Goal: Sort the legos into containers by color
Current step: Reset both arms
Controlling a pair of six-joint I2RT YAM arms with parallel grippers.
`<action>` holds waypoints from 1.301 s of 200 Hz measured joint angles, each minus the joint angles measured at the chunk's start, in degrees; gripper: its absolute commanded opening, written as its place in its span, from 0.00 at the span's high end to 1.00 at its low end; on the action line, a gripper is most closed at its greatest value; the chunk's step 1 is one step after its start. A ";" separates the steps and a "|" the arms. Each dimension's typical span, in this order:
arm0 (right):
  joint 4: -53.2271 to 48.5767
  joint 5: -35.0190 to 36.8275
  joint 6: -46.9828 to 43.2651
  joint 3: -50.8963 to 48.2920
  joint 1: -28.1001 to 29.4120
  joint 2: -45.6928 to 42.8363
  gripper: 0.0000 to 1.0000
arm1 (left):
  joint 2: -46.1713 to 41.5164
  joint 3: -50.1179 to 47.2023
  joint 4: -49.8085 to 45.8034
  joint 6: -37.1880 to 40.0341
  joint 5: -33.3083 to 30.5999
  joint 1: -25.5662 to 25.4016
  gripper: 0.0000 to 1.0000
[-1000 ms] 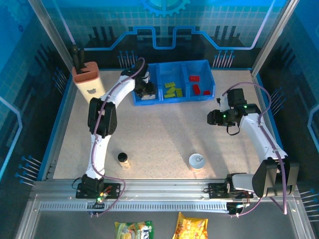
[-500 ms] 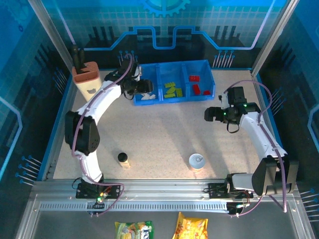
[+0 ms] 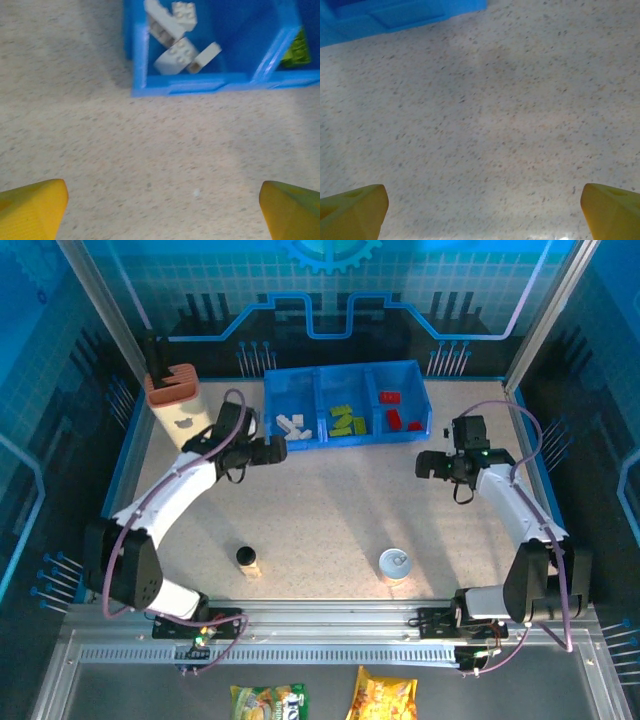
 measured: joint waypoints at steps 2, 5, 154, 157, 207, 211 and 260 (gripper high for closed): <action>0.48 0.20 0.00 -0.35 -0.02 0.00 0.00 | -0.48 -0.79 0.35 0.09 -0.42 0.00 0.01; 1.18 0.61 -0.04 -0.87 -0.02 0.00 0.00 | -1.18 -1.81 0.83 0.33 -1.07 -0.02 0.01; 61.42 3.13 -9.90 -29.68 -0.35 3.78 0.00 | -8.50 -40.48 48.68 18.14 -16.02 5.60 0.00; 63.06 2.82 -10.08 -29.97 -0.35 4.11 0.00 | -8.20 -40.59 49.94 18.25 -15.78 5.84 0.01; 76.91 0.44 -13.18 -34.71 0.85 9.92 0.00 | -2.25 -41.03 64.61 19.56 -8.70 10.99 0.01; 77.35 0.39 -13.33 -34.91 0.90 9.97 0.00 | -1.60 -41.03 65.75 19.39 -7.98 11.56 0.01; 80.46 0.61 -13.77 -34.91 0.96 9.97 0.00 | 6.49 -41.40 73.94 18.73 -1.57 15.37 0.01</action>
